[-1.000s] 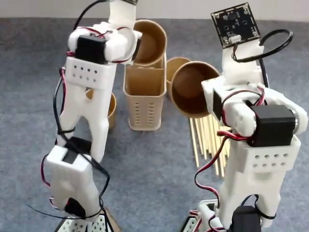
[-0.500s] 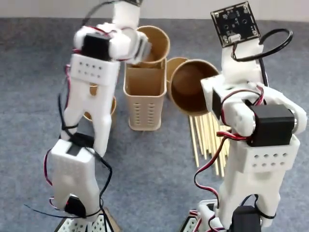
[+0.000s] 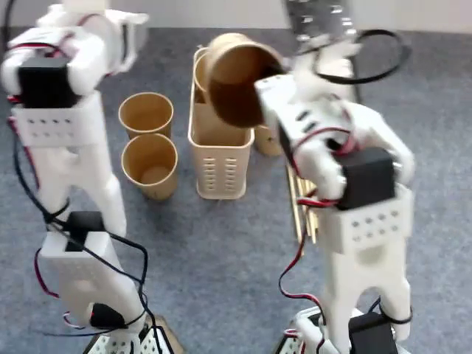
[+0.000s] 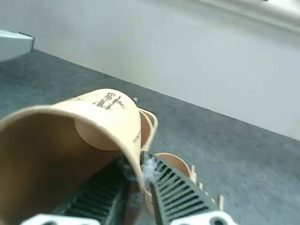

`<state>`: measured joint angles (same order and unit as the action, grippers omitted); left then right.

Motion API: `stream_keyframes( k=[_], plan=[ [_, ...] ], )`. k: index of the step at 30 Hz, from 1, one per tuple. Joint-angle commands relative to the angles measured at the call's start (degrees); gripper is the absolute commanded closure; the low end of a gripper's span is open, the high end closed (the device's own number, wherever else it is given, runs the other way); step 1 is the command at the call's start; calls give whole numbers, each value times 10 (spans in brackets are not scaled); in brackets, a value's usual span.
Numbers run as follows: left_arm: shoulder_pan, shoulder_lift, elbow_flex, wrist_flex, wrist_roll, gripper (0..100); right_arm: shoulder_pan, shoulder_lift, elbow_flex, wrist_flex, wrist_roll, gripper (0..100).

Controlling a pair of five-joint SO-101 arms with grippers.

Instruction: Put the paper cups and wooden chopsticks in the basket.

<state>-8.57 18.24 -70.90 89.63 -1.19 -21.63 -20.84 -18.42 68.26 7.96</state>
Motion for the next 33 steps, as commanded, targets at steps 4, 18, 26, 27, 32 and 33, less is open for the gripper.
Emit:
stream_keyframes(
  k=[4,18,26,27,32,33],
  plan=[
    [-73,-25,-15,7,3,772,-10,13,185,-175,-4,990],
    [-90,-24,23,4,1,772,16,142,63,-174,-4,974],
    [-93,-25,92,-11,0,772,3,148,-58,-96,-3,748],
    [-93,-25,95,-11,0,772,1,148,-58,-97,-3,745],
    [-92,-25,95,-10,0,772,-15,149,-58,-109,-3,745],
    [-92,-25,95,-10,0,772,-20,149,-58,-118,-3,745]
  ],
)
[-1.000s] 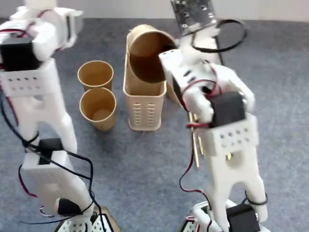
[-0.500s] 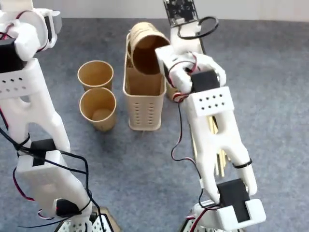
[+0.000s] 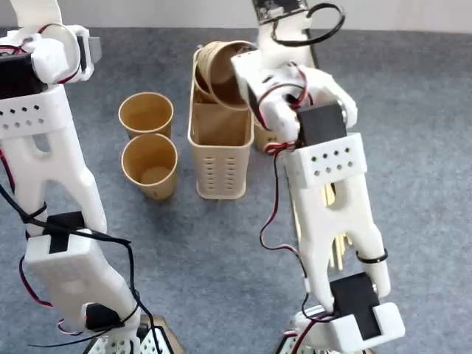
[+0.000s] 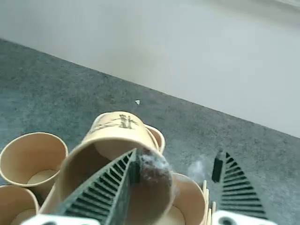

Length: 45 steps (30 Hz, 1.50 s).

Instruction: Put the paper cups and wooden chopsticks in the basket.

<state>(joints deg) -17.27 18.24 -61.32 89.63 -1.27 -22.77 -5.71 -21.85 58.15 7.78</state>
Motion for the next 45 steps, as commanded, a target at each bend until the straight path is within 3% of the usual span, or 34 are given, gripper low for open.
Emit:
stream_keyframes(
  k=[1,6,10,19,38,40,43,45],
  plan=[
    [-5,-25,-1,-10,1,772,-10,-1,-22,-22,-1,745],
    [-6,-25,-1,-8,1,772,-9,50,-38,-29,0,745],
    [-6,-25,-1,9,1,772,-9,111,-95,-40,33,745],
    [-7,-25,-1,11,0,772,-11,154,-238,-40,34,745],
    [-6,-24,0,25,0,772,-2,189,-248,16,37,749],
    [-6,-24,0,28,0,772,-2,189,-246,17,64,802],
    [-6,-24,0,27,0,772,-2,189,-244,17,95,968],
    [-6,-24,0,27,0,772,-2,189,-244,17,96,985]
  ],
)
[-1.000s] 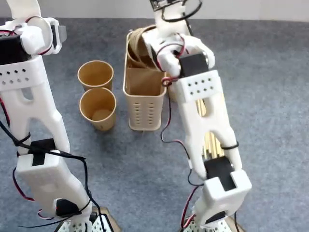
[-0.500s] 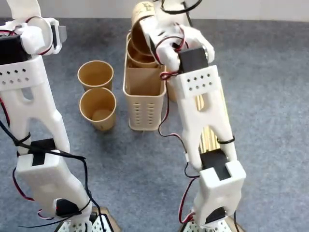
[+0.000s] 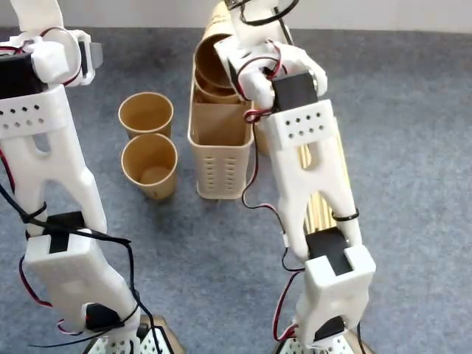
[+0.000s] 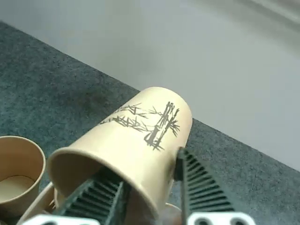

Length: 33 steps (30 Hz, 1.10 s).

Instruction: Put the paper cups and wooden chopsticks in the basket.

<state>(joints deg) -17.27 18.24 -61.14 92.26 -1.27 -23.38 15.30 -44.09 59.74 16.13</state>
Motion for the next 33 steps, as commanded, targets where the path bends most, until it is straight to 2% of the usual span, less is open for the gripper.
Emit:
stream_keyframes(
  k=[1,6,18,23,28,33],
  plan=[
    [-6,-24,-2,1,0,772,5,-21,-22,1,14,978],
    [-6,-24,-2,1,0,772,19,-31,-47,27,16,994],
    [-2,-24,-2,1,4,773,-14,-38,-196,274,15,994],
    [-2,-24,-2,1,4,773,-12,-36,-188,264,17,994],
    [-3,-24,-2,1,4,772,-12,-36,-116,248,55,994],
    [-3,-24,-2,1,4,772,-3,-37,-26,204,55,994]
  ],
)
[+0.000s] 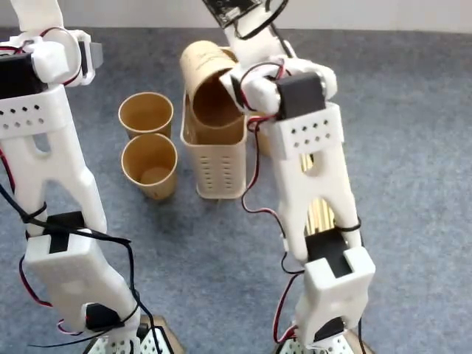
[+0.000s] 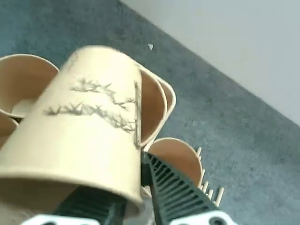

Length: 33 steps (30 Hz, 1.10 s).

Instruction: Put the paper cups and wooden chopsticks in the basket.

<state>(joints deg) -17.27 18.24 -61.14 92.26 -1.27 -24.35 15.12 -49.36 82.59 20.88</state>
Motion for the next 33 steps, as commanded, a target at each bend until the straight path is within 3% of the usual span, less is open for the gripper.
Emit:
stream_keyframes(
  k=[1,8,19,26,33],
  plan=[
    [-4,-24,-2,1,3,772,12,-36,33,-31,8,994],
    [-2,-24,-2,1,3,772,47,-41,17,-31,6,994],
    [-2,-24,-1,1,4,772,16,-37,-61,76,5,994],
    [-3,-24,-1,3,4,772,17,-36,-57,19,5,987],
    [-5,-24,-1,5,3,772,17,-40,-61,15,5,854]
  ],
)
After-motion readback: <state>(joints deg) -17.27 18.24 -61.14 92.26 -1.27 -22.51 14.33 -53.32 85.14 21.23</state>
